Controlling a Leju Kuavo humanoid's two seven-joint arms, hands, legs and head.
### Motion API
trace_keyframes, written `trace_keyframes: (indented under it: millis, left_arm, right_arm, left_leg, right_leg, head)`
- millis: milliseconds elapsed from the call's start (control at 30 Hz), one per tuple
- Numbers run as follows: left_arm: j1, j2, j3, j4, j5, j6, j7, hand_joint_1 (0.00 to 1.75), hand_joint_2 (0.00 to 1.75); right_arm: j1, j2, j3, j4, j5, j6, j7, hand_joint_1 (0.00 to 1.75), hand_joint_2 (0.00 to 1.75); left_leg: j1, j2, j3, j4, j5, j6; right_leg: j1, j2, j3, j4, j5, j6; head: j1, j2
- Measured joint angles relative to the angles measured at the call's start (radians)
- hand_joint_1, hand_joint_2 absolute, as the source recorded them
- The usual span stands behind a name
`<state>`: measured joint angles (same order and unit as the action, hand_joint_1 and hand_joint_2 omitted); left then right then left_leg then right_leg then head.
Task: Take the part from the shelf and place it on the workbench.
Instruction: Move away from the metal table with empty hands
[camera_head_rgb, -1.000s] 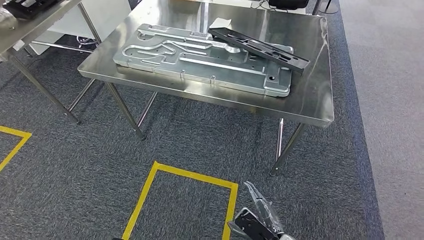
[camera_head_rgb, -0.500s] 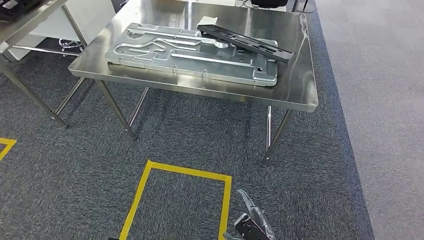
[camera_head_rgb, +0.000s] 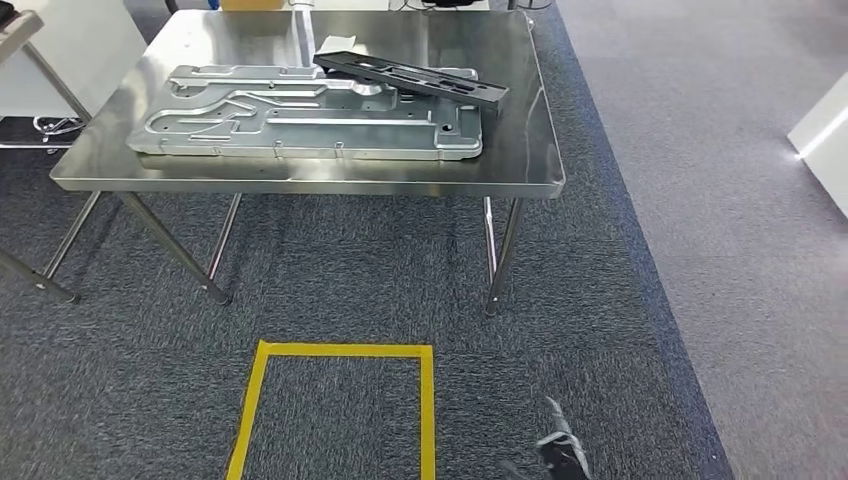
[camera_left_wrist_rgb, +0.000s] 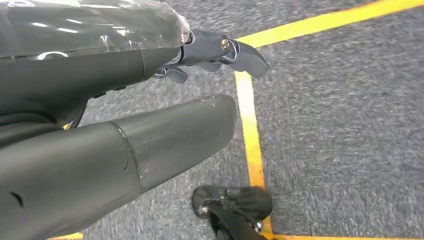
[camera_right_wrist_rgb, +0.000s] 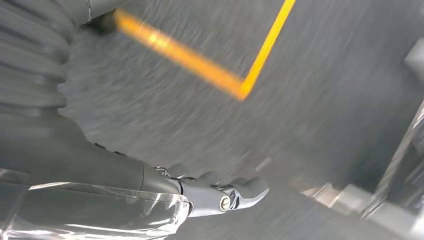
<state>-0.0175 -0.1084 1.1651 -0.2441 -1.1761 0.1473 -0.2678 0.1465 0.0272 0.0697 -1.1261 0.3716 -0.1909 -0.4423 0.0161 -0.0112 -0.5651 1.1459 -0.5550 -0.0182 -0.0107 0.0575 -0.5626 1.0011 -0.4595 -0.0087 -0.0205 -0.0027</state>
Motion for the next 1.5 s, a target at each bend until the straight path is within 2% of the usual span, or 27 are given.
trace_keyframes:
  millis: [33,100,167,200,267,333,400,433,467,533,600,700,767,833,900,933,967,1000,1067,1133,1200,1267,1333,1400,1433,1467,1500]
  left_arm:
    - [0.0,-0.001,0.004,0.0,-0.004,0.0,0.0,0.0,0.0]
    - [0.0,-0.002,0.011,0.0,-0.01,0.0,0.0,0.0,0.0]
    - [-0.003,-0.003,0.019,0.0,-0.016,0.0,-0.001,0.0,0.0]
    - [-0.005,-0.005,0.022,0.0,-0.02,0.001,-0.002,0.0,0.0]
    - [-0.008,-0.007,0.029,0.0,-0.027,0.004,-0.002,0.0,0.0]
    - [-0.005,-0.009,0.037,0.0,-0.032,0.008,-0.002,0.0,0.0]
    - [-0.001,-0.009,0.044,0.0,-0.035,0.01,-0.002,0.0,0.0]
    - [-0.001,-0.009,0.047,0.0,-0.036,0.011,-0.003,0.0,0.0]
    - [-0.001,-0.01,0.05,0.0,-0.037,0.009,-0.003,0.0,0.0]
    - [-0.004,-0.012,0.055,0.0,-0.041,-0.001,-0.003,0.0,0.0]
    - [-0.007,-0.016,0.062,0.0,-0.048,-0.015,-0.002,0.0,0.0]
    - [-0.012,-0.021,0.069,-0.001,-0.064,-0.025,0.003,0.0,0.0]
    - [-0.012,-0.024,0.07,-0.004,-0.079,-0.025,0.01,0.0,0.0]
    - [-0.007,-0.028,0.07,-0.007,-0.095,-0.023,0.02,0.0,0.0]
    - [-0.002,-0.03,0.07,-0.008,-0.105,-0.025,0.029,0.0,0.0]
    - [-0.001,-0.03,0.07,-0.01,-0.107,-0.029,0.032,0.0,0.0]
    - [0.0,-0.03,0.07,-0.012,-0.107,-0.033,0.033,0.0,0.0]
    - [0.0,-0.03,0.07,-0.014,-0.108,-0.037,0.034,0.0,0.0]
    - [0.0,-0.031,0.07,-0.016,-0.107,-0.042,0.034,0.0,0.0]
    - [0.0,-0.033,0.073,-0.018,-0.104,-0.05,0.034,0.0,0.0]
    - [-0.002,-0.037,0.076,-0.021,-0.101,-0.062,0.034,0.0,0.0]
    - [-0.004,-0.041,0.078,-0.025,-0.101,-0.07,0.035,0.0,0.0]
    - [-0.002,-0.043,0.081,-0.029,-0.103,-0.073,0.039,0.0,0.0]
    - [0.001,-0.045,0.083,-0.031,-0.11,-0.074,0.051,0.0,0.0]
    - [0.001,-0.045,0.084,-0.032,-0.115,-0.074,0.058,0.0,0.0]
    - [0.001,-0.046,0.084,-0.032,-0.119,-0.074,0.065,0.0,0.0]
    - [-0.001,-0.048,0.085,-0.033,-0.121,-0.073,0.07,0.0,0.0]
  right_arm:
    - [-0.012,0.003,-0.067,0.064,0.015,0.004,-0.043,0.0,1.75]
    - [-0.031,0.014,-0.167,0.149,0.054,0.015,-0.08,0.0,1.75]
    - [-0.046,0.028,-0.255,0.217,0.088,0.021,-0.066,0.0,1.75]
    - [-0.052,0.033,-0.303,0.258,0.095,0.019,-0.051,0.0,1.75]
    - [-0.073,0.032,-0.415,0.368,0.094,0.004,-0.026,0.0,1.75]
    - [-0.092,0.025,-0.532,0.487,0.089,-0.02,-0.006,0.0,1.75]
    - [-0.097,0.016,-0.626,0.583,0.088,-0.04,0.015,0.0,1.75]
    - [-0.098,0.013,-0.66,0.621,0.088,-0.049,0.035,0.0,1.75]
    - [-0.1,0.01,-0.69,0.654,0.089,-0.059,0.065,0.0,1.75]
    - [-0.112,0.009,-0.743,0.705,0.096,-0.08,0.153,0.0,1.75]
    - [-0.123,0.014,-0.789,0.745,0.106,-0.097,0.242,0.0,1.75]
    - [-0.126,0.028,-0.846,0.792,0.113,-0.112,0.329,0.0,1.75]
    - [-0.127,0.038,-0.881,0.811,0.112,-0.107,0.355,0.0,1.75]
    - [-0.13,0.048,-0.909,0.821,0.111,-0.095,0.37,0.0,1.75]
    - [-0.132,0.055,-0.93,0.828,0.113,-0.083,0.38,0.0,1.75]
    - [-0.132,0.058,-0.939,0.832,0.114,-0.079,0.385,0.0,1.75]
    - [-0.132,0.062,-0.946,0.835,0.115,-0.076,0.389,0.0,1.75]
    - [-0.132,0.065,-0.952,0.837,0.116,-0.075,0.392,0.0,1.75]
    - [-0.134,0.07,-0.961,0.841,0.117,-0.071,0.395,0.0,1.75]
    - [-0.135,0.074,-0.968,0.843,0.121,-0.06,0.395,0.0,1.75]
    - [-0.132,0.076,-0.975,0.845,0.129,-0.048,0.392,0.0,1.75]
    - [-0.131,0.078,-0.979,0.847,0.133,-0.041,0.389,0.0,1.75]
    - [-0.135,0.079,-0.981,0.847,0.134,-0.036,0.388,0.0,1.75]
    - [-0.138,0.081,-0.984,0.848,0.134,-0.03,0.388,0.0,1.75]
    - [-0.138,0.082,-0.986,0.849,0.135,-0.028,0.39,0.0,1.75]
    - [-0.138,0.082,-0.988,0.849,0.136,-0.027,0.392,0.0,1.75]
    - [-0.138,0.083,-0.991,0.849,0.136,-0.026,0.394,0.0,1.75]
  left_leg:
    - [0.002,-0.022,0.029,-0.066,0.027,0.001]
    - [0.004,-0.052,0.054,-0.13,0.043,0.007]
    - [0.002,-0.04,0.053,-0.133,0.045,0.022]
    - [0.002,-0.028,0.054,-0.137,0.05,0.031]
    - [0.002,-0.006,0.053,-0.147,0.06,0.049]
    - [-0.003,0.015,0.048,-0.149,0.063,0.057]
    - [-0.007,0.039,0.045,-0.148,0.063,0.058]
    - [-0.008,0.053,0.044,-0.148,0.063,0.058]
    - [-0.008,0.066,0.045,-0.148,0.062,0.056]
    - [-0.011,0.091,0.051,-0.147,0.057,0.051]
    - [-0.015,0.111,0.055,-0.146,0.051,0.041]
    - [-0.014,0.13,0.065,-0.146,0.044,0.023]
    - [-0.011,0.088,0.051,-0.102,0.008,0.013]
    - [-0.007,0.033,-0.003,0.018,-0.064,0.007]
    - [-0.005,0.02,-0.053,0.129,-0.104,0.003]
    - [-0.004,0.019,-0.058,0.138,-0.095,0.002]
    - [-0.003,0.017,-0.043,0.105,-0.066,0.002]
    - [-0.001,0.007,-0.013,0.041,-0.026,0.003]
    - [0.001,-0.033,0.042,-0.085,0.026,0.008]
    - [0.0,-0.049,0.058,-0.128,0.034,0.016]
    - [-0.001,-0.028,0.059,-0.133,0.042,0.03]
    - [0.003,-0.004,0.061,-0.142,0.052,0.046]
    - [0.003,0.022,0.057,-0.146,0.056,0.054]
    - [0.0,0.051,0.054,-0.145,0.055,0.055]
    - [0.0,0.065,0.053,-0.145,0.054,0.054]
    - [0.0,0.077,0.054,-0.145,0.053,0.053]
    - [0.0,0.088,0.057,-0.145,0.051,0.05]
  right_leg:
    - [0.0,0.011,-0.004,0.006,0.0,0.005]
    - [0.002,0.032,-0.015,0.013,0.003,0.02]
    - [0.001,0.053,-0.024,0.011,0.012,0.036]
    - [0.0,0.048,-0.028,0.014,0.011,0.041]
    - [-0.002,0.004,-0.053,0.063,-0.024,0.049]
    - [-0.002,-0.04,-0.112,0.189,-0.095,0.054]
    - [-0.003,-0.048,-0.156,0.291,-0.131,0.059]
    - [-0.003,-0.05,-0.15,0.287,-0.12,0.059]
    - [-0.002,-0.056,-0.123,0.241,-0.092,0.057]
    - [0.002,-0.095,-0.038,0.093,-0.034,0.048]
    - [0.009,-0.124,0.006,0.011,-0.014,0.037]
    - [0.009,-0.098,0.006,0.0,-0.01,0.022]
    - [0.002,-0.077,0.007,-0.009,-0.001,0.009]
    - [0.0,-0.056,0.003,-0.011,0.004,0.001]
    - [0.0,-0.029,-0.002,-0.007,0.005,-0.002]
    - [0.0,-0.015,-0.003,-0.004,0.005,-0.001]
    - [0.0,-0.001,-0.003,-0.001,0.005,0.0]
    - [-0.001,0.012,-0.004,0.003,0.003,0.002]
    - [0.001,0.037,-0.007,0.014,0.001,0.01]
    - [0.003,0.056,-0.014,0.019,0.002,0.023]
    - [0.001,0.067,-0.02,0.018,0.007,0.035]
    - [0.003,0.029,-0.038,0.049,-0.016,0.044]
    - [0.003,-0.029,-0.089,0.157,-0.081,0.05]
    - [-0.001,-0.048,-0.145,0.278,-0.132,0.057]
    - [-0.003,-0.051,-0.15,0.296,-0.13,0.059]
    - [-0.004,-0.056,-0.136,0.273,-0.111,0.059]
    - [-0.005,-0.066,-0.102,0.216,-0.08,0.058]
  head:
    - [0.0,0.0]
    - [0.002,0.0]
    - [0.004,0.0]
    - [0.003,0.0]
    - [0.007,0.0]
    - [0.013,0.0]
    - [0.015,0.0]
    - [0.016,0.0]
    - [0.017,0.0]
    - [0.019,0.0]
    - [0.02,0.0]
    - [0.019,0.0]
    - [0.017,0.0]
    - [0.014,0.0]
    - [0.013,0.0]
    - [0.013,0.0]
    - [0.013,0.0]
    - [0.013,0.0]
    - [0.012,0.0]
    - [0.012,0.0]
    - [0.012,0.0]
    - [0.017,0.0]
    - [0.026,0.0]
    - [0.029,0.0]
    - [0.029,0.0]
    - [0.03,0.0]
    - [0.031,0.0]
